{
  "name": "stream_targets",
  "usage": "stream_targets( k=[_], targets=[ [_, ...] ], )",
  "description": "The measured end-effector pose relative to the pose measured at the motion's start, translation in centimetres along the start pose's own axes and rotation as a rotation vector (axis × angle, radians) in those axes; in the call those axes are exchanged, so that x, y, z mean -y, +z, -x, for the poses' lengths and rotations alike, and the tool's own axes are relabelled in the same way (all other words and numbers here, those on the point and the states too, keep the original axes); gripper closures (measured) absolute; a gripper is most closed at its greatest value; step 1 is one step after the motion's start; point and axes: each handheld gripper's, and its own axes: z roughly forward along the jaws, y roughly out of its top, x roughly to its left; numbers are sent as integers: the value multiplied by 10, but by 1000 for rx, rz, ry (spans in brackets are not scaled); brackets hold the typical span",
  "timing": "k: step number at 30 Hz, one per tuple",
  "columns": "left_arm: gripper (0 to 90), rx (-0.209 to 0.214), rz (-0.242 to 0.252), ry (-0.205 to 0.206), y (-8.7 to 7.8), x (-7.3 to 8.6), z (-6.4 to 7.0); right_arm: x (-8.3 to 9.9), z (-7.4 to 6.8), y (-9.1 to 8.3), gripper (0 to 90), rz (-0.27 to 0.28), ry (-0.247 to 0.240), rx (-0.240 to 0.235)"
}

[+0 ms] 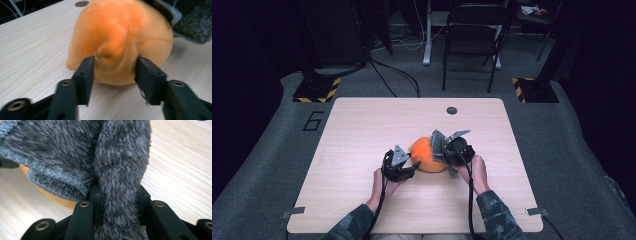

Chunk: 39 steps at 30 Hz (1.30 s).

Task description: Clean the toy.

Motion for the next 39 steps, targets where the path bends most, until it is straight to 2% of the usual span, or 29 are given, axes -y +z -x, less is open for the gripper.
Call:
stream_targets(
  k=[3,5,11,13,14,23,26,30,33,34,35,36,37,38,39],
  targets=[
    [421,-10,4,8,3,1,0,1,0,1,684,3,-5,-4],
    [458,1,13,7,6,3,1,1,-2,1,686,2,-13,-5],
    [734,-1,27,3,9,6,3,1,-4,2,686,-1,-22,7],
    [774,-3,21,6,8,5,4,1,-4,2,686,-3,-17,6],
    [787,-10,18,12,7,4,4,0,-4,2,685,3,-33,8],
    [820,12,21,-12,0,-4,5,-2,0,-6,686,24,-20,31],
    [822,15,27,-46,-5,-10,8,-4,3,-13,688,33,-3,32],
    [821,24,19,-62,-7,-14,10,-8,3,-25,688,79,8,23],
    [819,28,16,-59,-6,-14,12,-17,-11,-39,688,151,-9,-6],
    [819,31,15,-58,-5,-14,13,-18,-16,-39,688,153,-35,-10],
    [818,31,15,-58,-5,-14,13,-18,-16,-39,688,153,-35,-10],
    [818,30,10,-54,-4,-13,13,-20,-26,-34,687,147,-66,-16],
    [818,30,10,-54,-4,-13,13,-20,-26,-34,687,147,-66,-16],
    [817,32,2,-50,-2,-11,12,-19,-30,-27,687,130,-91,10],
    [817,32,2,-50,-2,-11,12,-18,-29,-25,687,124,-79,2]
  ],
)
